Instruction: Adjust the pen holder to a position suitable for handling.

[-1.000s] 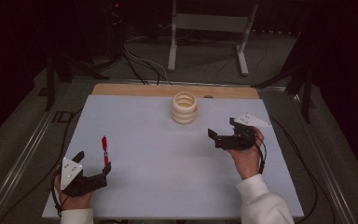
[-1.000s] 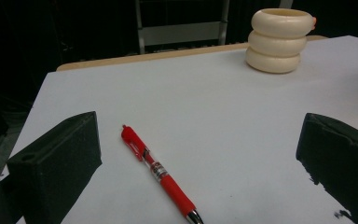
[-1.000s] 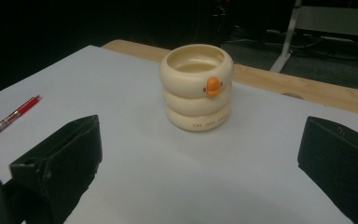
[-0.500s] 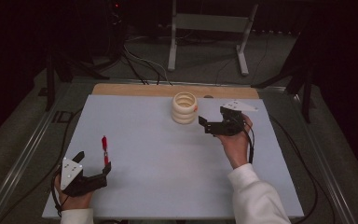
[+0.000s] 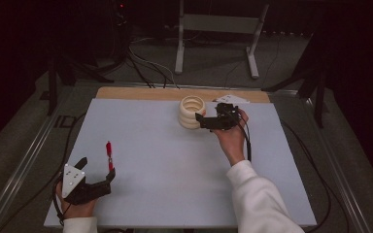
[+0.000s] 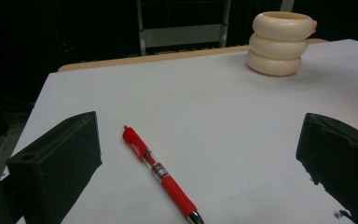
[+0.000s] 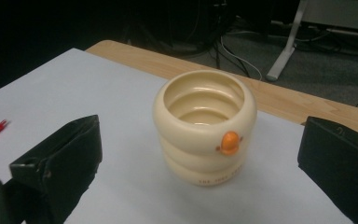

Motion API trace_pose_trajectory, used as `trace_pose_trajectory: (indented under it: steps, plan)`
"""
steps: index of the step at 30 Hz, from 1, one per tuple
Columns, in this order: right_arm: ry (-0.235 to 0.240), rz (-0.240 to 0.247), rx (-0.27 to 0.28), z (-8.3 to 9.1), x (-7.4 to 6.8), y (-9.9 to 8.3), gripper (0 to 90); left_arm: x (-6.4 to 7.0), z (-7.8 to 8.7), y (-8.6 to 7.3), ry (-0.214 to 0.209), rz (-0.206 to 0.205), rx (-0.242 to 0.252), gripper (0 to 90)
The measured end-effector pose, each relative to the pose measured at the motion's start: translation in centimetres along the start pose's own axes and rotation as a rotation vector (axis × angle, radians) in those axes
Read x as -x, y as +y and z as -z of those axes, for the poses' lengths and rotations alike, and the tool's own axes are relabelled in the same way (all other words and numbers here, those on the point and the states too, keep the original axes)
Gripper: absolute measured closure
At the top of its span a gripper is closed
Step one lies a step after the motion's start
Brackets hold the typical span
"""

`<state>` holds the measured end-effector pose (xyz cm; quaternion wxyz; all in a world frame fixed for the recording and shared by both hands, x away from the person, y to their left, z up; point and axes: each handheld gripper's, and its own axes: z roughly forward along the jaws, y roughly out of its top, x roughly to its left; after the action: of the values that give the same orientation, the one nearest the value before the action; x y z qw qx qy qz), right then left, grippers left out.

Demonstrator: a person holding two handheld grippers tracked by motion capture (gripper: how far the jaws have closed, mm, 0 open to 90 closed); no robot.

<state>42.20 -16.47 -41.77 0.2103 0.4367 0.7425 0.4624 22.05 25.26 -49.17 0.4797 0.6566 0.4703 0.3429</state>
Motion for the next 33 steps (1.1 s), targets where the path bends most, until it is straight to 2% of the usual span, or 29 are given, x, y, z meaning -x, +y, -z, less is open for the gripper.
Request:
trace_pose_trajectory:
  steps: [8,13,16,20,25,33]
  plan:
    - [-0.033,-0.037,-0.018,-2.9,0.7,1.3,0.0,-0.1,0.1,-0.1,-0.003,0.009,0.0,0.5]
    - [-0.069,-0.095,-0.068,-5.3,1.6,1.7,0.3,-0.2,0.1,-0.2,-0.006,0.018,0.005,0.5]
    - [-0.089,-0.124,-0.091,-6.2,2.0,1.7,7.8,-0.3,0.1,-0.2,-0.007,0.021,0.004,0.5]
    - [-0.105,-0.155,-0.138,-7.5,2.4,1.4,28.9,-0.3,0.2,-0.2,-0.008,0.025,0.009,0.5]
    - [-0.113,-0.204,-0.196,-8.7,2.8,0.7,45.7,-0.2,0.3,-0.2,0.0,0.013,0.007,0.5]
    - [-0.151,-0.232,-0.212,-8.3,2.8,-0.4,68.7,-0.1,0.3,-0.2,0.0,0.005,0.008,0.5]
